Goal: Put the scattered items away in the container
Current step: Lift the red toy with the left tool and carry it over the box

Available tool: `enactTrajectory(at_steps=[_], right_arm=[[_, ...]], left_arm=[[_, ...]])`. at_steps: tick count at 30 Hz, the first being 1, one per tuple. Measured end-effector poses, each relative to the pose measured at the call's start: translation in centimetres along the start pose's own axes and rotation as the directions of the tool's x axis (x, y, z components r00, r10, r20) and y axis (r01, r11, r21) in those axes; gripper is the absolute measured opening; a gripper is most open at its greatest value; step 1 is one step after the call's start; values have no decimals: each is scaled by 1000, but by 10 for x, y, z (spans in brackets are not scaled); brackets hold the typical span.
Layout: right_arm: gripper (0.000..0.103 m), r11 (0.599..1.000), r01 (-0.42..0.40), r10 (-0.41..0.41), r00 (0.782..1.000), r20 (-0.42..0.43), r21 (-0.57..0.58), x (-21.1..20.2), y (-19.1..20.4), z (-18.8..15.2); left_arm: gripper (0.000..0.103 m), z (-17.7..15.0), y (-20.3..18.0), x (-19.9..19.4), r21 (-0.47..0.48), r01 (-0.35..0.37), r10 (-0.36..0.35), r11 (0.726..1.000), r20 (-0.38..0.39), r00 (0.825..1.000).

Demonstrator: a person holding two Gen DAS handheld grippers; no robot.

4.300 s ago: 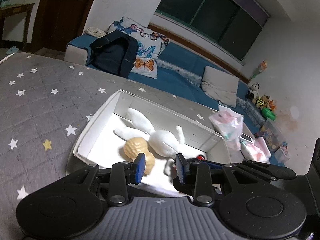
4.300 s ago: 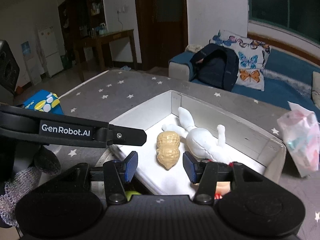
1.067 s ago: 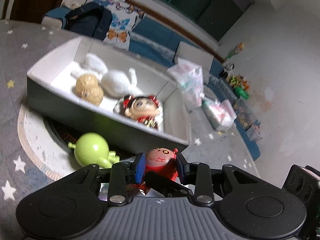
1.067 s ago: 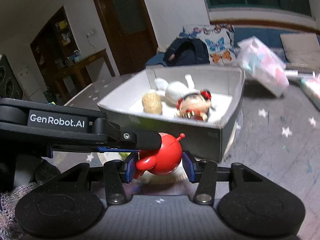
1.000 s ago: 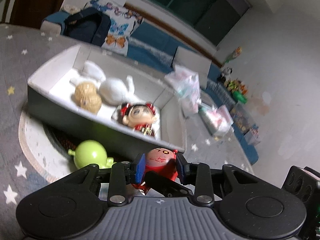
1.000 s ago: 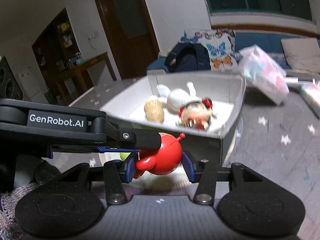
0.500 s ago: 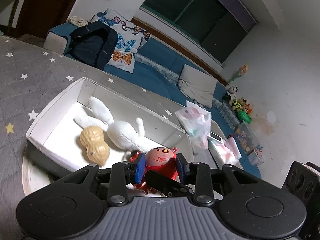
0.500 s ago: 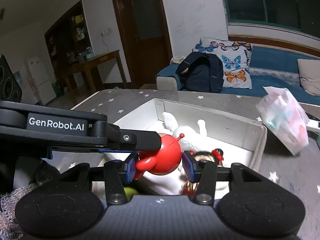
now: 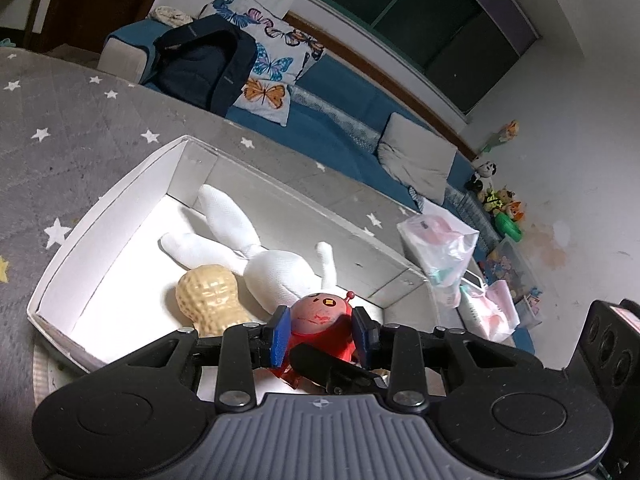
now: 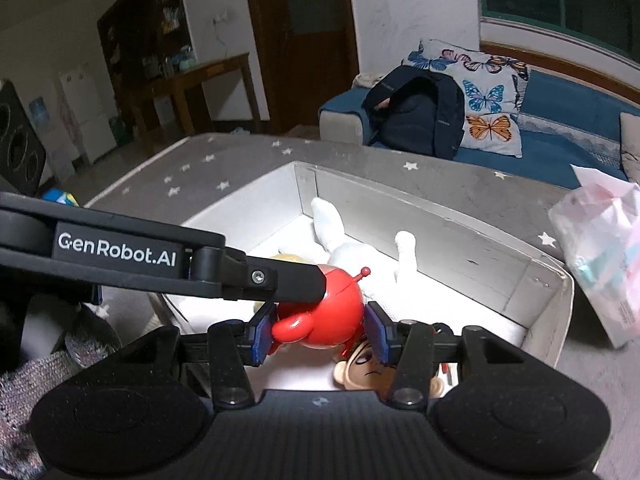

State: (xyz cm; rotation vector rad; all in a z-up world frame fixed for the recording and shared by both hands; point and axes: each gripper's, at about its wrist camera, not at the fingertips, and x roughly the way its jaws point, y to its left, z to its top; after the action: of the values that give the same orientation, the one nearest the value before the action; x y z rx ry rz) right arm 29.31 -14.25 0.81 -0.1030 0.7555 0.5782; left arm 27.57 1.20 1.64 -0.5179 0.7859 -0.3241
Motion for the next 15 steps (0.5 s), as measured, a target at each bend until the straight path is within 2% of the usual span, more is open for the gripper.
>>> enactTrajectory(at_steps=[15], right_arm=[[48,984,15,-30,996,-83,-177,24,13,7]], left_arm=[[35,2,8,13,28,-40,41,999,-16,999]])
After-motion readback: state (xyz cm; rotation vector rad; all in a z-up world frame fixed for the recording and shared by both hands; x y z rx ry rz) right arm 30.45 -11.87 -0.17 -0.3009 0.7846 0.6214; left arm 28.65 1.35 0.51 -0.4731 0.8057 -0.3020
